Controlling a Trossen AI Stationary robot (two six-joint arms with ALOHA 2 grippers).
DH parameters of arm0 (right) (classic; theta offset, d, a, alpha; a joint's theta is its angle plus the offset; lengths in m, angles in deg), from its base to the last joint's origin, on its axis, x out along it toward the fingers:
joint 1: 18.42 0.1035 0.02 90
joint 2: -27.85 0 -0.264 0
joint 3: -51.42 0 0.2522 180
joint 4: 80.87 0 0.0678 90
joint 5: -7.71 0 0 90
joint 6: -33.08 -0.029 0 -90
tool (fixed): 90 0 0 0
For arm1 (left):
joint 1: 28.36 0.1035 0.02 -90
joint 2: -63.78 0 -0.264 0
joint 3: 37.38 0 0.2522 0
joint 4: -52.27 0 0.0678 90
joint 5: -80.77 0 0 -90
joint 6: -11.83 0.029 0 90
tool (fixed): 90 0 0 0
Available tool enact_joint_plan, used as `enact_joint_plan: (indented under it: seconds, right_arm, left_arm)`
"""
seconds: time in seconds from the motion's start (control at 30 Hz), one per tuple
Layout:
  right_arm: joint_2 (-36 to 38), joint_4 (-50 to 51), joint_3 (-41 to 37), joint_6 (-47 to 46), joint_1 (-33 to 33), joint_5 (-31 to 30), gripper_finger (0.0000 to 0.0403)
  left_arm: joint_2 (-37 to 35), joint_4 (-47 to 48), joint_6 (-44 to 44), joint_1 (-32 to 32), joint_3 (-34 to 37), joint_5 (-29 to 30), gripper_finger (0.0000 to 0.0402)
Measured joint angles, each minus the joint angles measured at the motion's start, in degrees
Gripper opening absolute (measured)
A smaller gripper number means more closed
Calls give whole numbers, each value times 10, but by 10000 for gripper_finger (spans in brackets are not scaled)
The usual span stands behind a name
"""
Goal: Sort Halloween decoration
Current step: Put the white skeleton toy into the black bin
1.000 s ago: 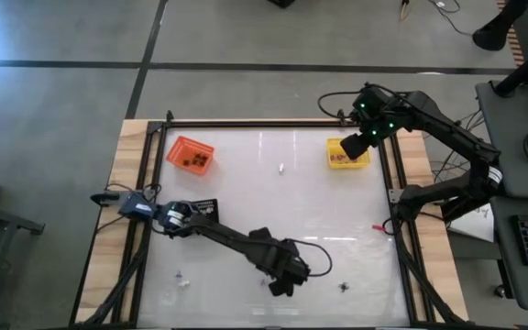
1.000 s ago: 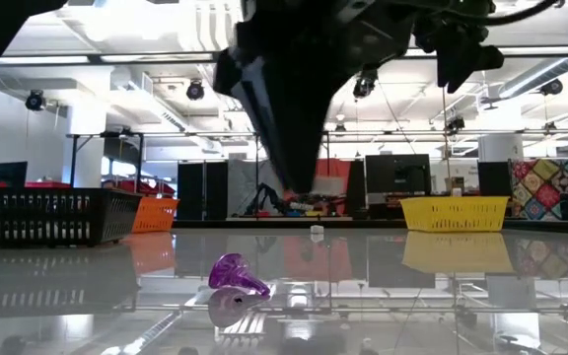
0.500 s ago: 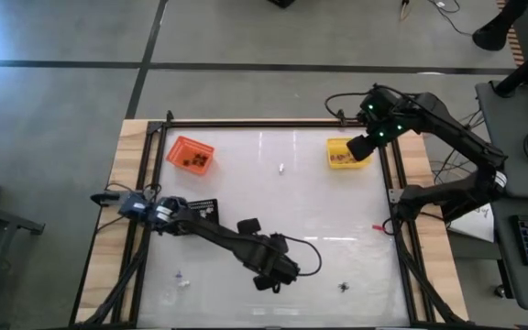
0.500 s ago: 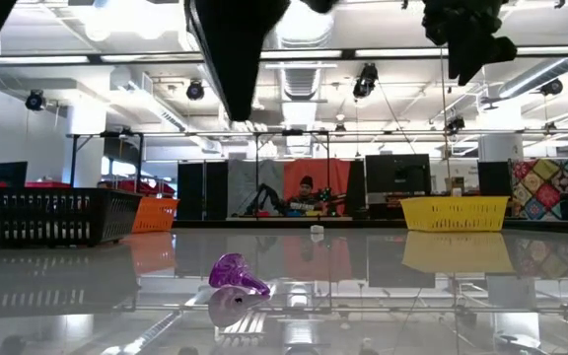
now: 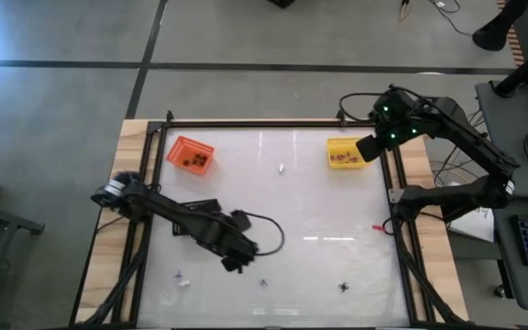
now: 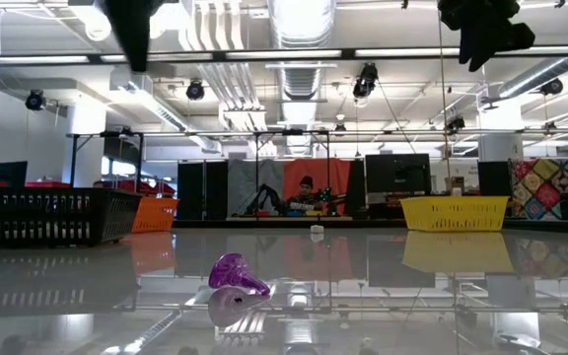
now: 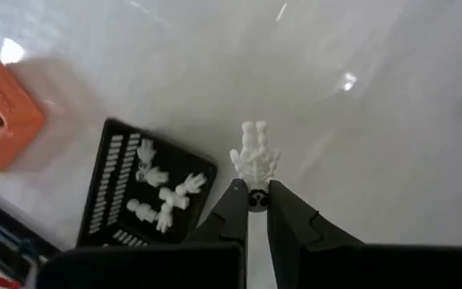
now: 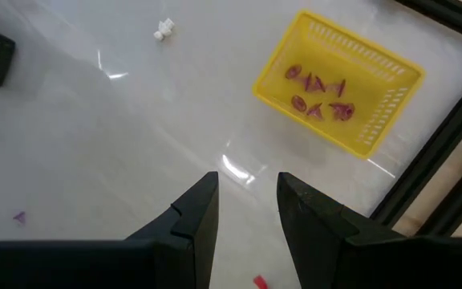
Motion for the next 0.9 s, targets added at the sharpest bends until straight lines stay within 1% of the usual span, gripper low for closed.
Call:
enact_joint_plan:
  seconds: [0.2,0.4,0.57,0.9]
  right_arm:
    - [5,0,0,-7,0,-1,121]
    - [4,0,0,-34,0,0,121]
    - [4,-1,0,-35,0,0,121]
    - [4,-2,-4,-46,0,-1,121]
  left_arm:
    - [-106,-83,-35,-1,142,-10,0]
    - [-189,-147,-61,-1,262,-16,0]
    - [-249,-195,-76,0,343,-16,2]
    - [-336,-211,-115,1,478,-15,45]
